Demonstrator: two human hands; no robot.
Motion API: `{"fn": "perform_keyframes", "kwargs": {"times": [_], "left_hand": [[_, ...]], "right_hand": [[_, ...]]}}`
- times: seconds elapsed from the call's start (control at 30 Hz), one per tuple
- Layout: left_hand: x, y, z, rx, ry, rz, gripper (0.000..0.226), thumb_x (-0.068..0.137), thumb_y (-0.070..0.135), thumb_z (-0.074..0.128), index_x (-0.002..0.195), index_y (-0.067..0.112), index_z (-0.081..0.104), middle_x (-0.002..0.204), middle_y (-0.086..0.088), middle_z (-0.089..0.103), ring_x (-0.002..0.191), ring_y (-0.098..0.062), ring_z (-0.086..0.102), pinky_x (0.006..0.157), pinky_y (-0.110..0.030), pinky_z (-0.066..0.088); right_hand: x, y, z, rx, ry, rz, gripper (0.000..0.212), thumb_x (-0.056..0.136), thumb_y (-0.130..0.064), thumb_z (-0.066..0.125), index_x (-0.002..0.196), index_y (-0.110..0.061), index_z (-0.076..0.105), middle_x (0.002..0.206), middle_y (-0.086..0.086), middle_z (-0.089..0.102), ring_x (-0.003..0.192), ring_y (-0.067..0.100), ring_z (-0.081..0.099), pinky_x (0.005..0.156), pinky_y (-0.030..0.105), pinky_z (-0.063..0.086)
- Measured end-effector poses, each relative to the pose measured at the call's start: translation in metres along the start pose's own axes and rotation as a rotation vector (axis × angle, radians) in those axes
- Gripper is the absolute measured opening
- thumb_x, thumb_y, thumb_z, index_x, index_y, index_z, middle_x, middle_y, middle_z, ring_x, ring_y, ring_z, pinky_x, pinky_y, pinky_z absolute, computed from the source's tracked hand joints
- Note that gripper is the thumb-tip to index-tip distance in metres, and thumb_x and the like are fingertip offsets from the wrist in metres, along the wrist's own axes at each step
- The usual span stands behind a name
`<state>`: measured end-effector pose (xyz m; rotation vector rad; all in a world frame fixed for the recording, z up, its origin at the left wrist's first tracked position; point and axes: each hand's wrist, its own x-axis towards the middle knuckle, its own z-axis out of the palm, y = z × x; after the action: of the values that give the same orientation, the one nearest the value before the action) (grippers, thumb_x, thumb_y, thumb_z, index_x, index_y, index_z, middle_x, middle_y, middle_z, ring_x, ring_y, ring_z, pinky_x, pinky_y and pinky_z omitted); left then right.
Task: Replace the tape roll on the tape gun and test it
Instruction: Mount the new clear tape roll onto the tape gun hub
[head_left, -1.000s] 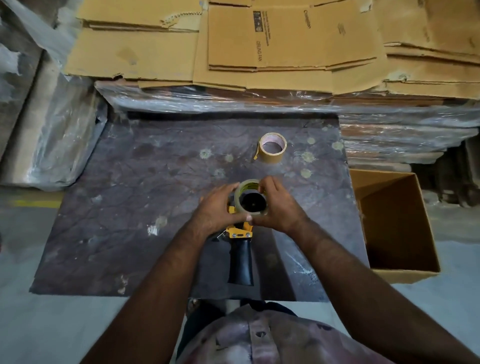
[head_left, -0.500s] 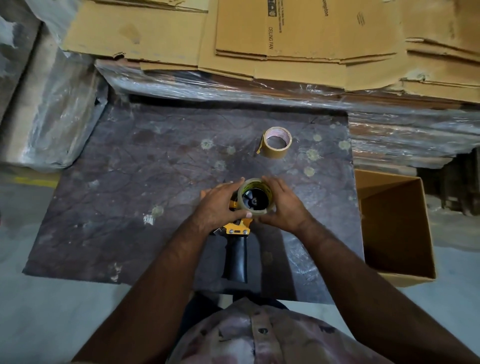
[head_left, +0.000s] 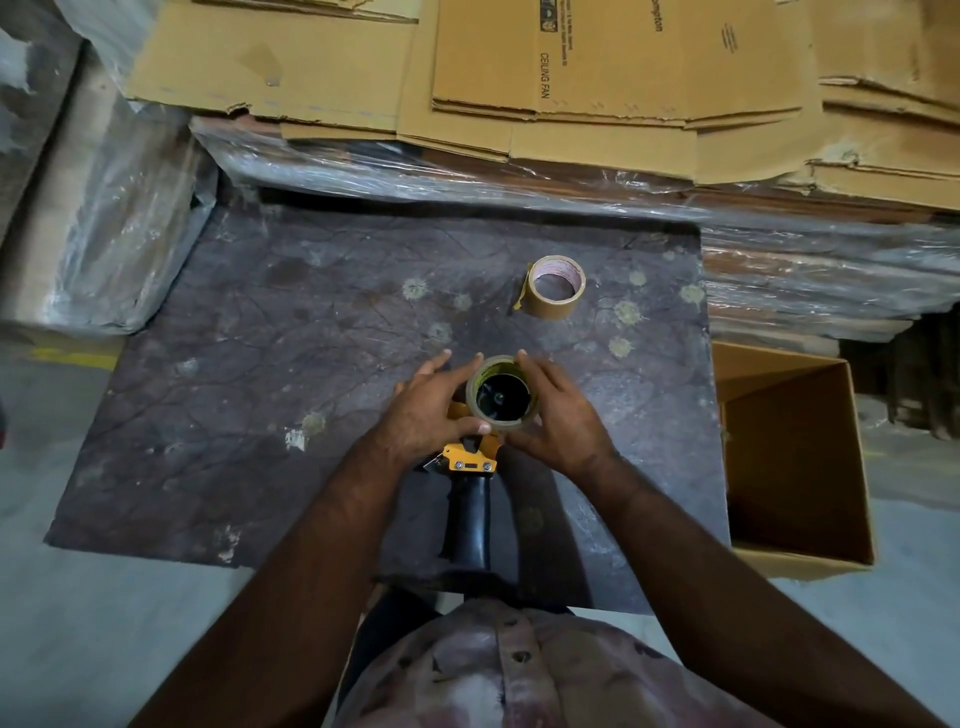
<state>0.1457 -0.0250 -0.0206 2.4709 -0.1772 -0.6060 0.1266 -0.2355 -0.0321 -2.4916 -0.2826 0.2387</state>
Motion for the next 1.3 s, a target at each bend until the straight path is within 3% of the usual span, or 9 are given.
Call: {"fn": "perform_keyframes", "kwargs": {"times": [0.13,0.33,0.47,0.6,0.83,0.93,1.3], "left_hand": [[0.007,-0.013,0.004,-0.016,-0.036,0.001,0.102,0.073,0.064,0.075,0.155,0.048,0.017,0.166,-0.006,0.027,0.155,-0.023,0.017,0.118,-0.063,0.025],[0.011,-0.005,0.004,0.11,-0.066,0.035,0.101,0.078,0.048,0.08,0.159,0.034,0.019,0.163,-0.01,0.034,0.153,-0.026,0.024,0.119,-0.057,0.028],[0.012,-0.006,0.004,0.134,-0.069,0.037,0.102,0.079,0.047,0.079,0.159,0.034,0.018,0.162,-0.013,0.035,0.152,-0.028,0.027,0.118,-0.055,0.031],[0.018,-0.005,0.003,0.172,-0.106,0.039,0.1,0.081,0.046,0.078,0.159,0.035,0.015,0.163,-0.013,0.032,0.153,-0.028,0.026,0.117,-0.058,0.032],[0.016,0.006,-0.002,0.364,-0.145,0.023,0.09,0.085,0.041,0.076,0.157,0.025,0.025,0.156,-0.009,0.043,0.145,-0.027,0.036,0.114,-0.053,0.029],[0.009,0.014,0.007,0.433,-0.115,0.026,0.085,0.089,0.041,0.071,0.157,0.027,0.022,0.151,-0.007,0.048,0.142,-0.025,0.04,0.11,-0.052,0.024],[0.017,0.022,0.002,0.456,-0.183,0.026,0.088,0.091,0.044,0.068,0.16,0.029,0.015,0.161,-0.006,0.036,0.149,-0.024,0.031,0.115,-0.059,0.019]], "right_hand": [[0.005,-0.003,0.003,-0.07,-0.062,-0.003,0.107,0.073,-0.031,0.086,0.159,-0.014,0.025,0.163,0.008,0.031,0.143,0.029,0.041,0.109,0.044,0.046],[-0.003,0.0,0.008,-0.035,-0.083,0.038,0.11,0.073,-0.031,0.086,0.16,-0.017,0.02,0.16,0.007,0.03,0.138,0.026,0.044,0.102,0.04,0.051],[-0.004,0.002,0.008,0.038,-0.114,0.025,0.107,0.081,-0.047,0.077,0.161,-0.014,0.014,0.163,0.01,0.023,0.146,0.025,0.033,0.108,0.031,0.04],[-0.002,0.002,0.009,0.032,-0.154,0.062,0.105,0.087,-0.052,0.068,0.162,-0.014,0.006,0.166,0.017,0.017,0.15,0.032,0.028,0.112,0.045,0.042],[0.002,-0.008,0.017,-0.077,-0.25,0.118,0.106,0.088,-0.04,0.072,0.161,-0.015,-0.001,0.164,0.014,0.016,0.139,0.036,0.041,0.105,0.047,0.047],[-0.005,0.003,0.026,-0.013,-0.267,0.176,0.108,0.089,-0.037,0.072,0.161,-0.021,-0.007,0.167,0.011,0.008,0.141,0.037,0.041,0.106,0.05,0.047],[-0.004,0.013,0.034,0.043,-0.278,0.277,0.107,0.09,-0.04,0.069,0.159,-0.03,-0.013,0.168,0.007,0.001,0.143,0.039,0.038,0.106,0.055,0.046]]}}
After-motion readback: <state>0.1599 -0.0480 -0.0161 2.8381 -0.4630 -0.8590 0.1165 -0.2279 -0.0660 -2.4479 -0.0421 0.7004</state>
